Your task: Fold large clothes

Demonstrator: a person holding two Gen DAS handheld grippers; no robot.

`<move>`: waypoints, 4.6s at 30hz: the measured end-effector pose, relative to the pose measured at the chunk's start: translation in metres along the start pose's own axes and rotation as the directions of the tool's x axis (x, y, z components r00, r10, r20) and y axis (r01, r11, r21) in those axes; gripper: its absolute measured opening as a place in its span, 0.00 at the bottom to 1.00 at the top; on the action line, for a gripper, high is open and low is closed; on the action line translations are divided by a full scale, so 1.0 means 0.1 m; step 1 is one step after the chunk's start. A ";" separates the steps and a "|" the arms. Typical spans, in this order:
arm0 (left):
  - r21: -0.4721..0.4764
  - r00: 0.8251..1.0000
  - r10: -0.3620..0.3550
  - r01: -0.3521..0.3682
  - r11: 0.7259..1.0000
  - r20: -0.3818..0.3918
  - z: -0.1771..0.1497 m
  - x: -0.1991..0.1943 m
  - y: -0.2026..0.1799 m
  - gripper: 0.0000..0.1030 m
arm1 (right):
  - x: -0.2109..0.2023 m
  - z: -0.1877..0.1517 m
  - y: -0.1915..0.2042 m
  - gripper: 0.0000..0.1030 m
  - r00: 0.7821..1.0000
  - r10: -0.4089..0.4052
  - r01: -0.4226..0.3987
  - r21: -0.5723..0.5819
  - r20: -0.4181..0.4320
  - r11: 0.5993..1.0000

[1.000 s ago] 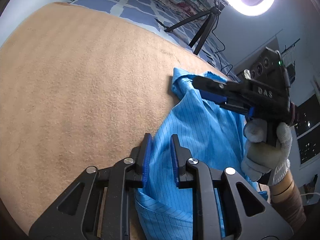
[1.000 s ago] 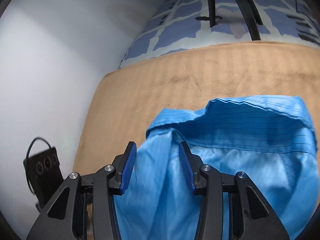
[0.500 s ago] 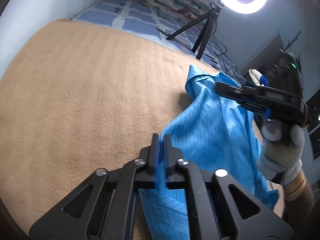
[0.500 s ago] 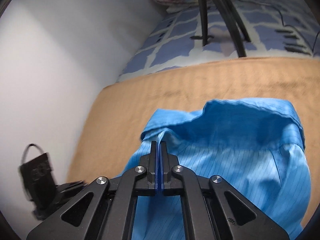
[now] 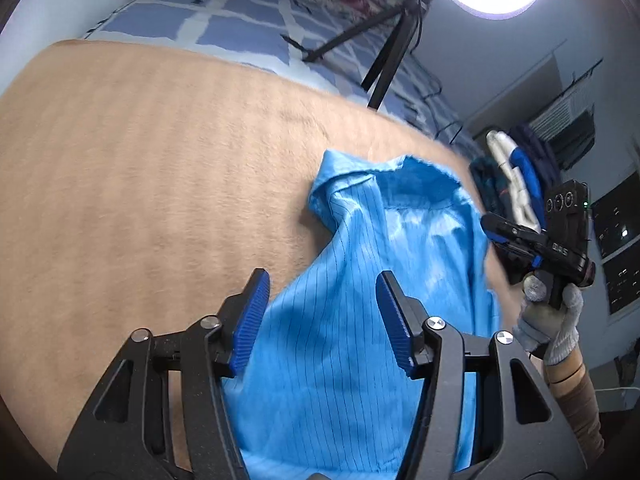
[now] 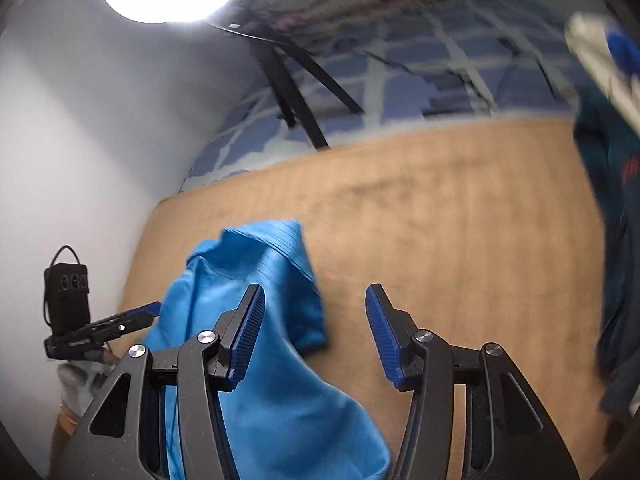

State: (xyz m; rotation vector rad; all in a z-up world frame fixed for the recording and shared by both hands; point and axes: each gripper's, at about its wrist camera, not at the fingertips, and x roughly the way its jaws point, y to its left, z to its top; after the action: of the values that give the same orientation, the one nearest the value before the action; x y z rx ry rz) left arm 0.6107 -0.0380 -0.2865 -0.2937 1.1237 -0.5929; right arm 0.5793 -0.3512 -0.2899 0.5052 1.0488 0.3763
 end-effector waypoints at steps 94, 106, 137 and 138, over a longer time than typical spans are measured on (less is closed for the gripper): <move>-0.350 0.987 -0.110 0.146 0.925 0.119 -3.13 -1.71 0.01 0.04 | -1.86 -3.18 0.18 0.61 0.949 0.272 -0.307 0.276 0.158 0.911; -0.236 0.998 0.028 -0.013 0.972 0.058 -3.38 -1.69 -0.15 0.01 | -1.64 -3.28 0.16 0.03 0.998 0.058 -0.056 0.152 -0.007 0.987; 0.059 0.988 0.153 -0.154 0.986 0.022 -3.46 -1.47 -0.79 0.13 | -1.46 -2.70 -0.07 0.26 0.923 0.383 -0.376 0.306 0.042 0.874; 0.066 0.987 0.157 -0.158 0.985 0.021 -3.47 -1.45 -0.79 0.13 | -1.40 -2.68 -0.11 0.34 0.922 0.383 -0.376 0.333 0.048 0.864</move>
State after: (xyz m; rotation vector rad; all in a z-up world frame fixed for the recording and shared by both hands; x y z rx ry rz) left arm 0.2293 0.0070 -0.2817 -0.1495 1.0986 -0.4865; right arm 0.2781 -0.3759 -0.3023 1.0288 1.0362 0.5547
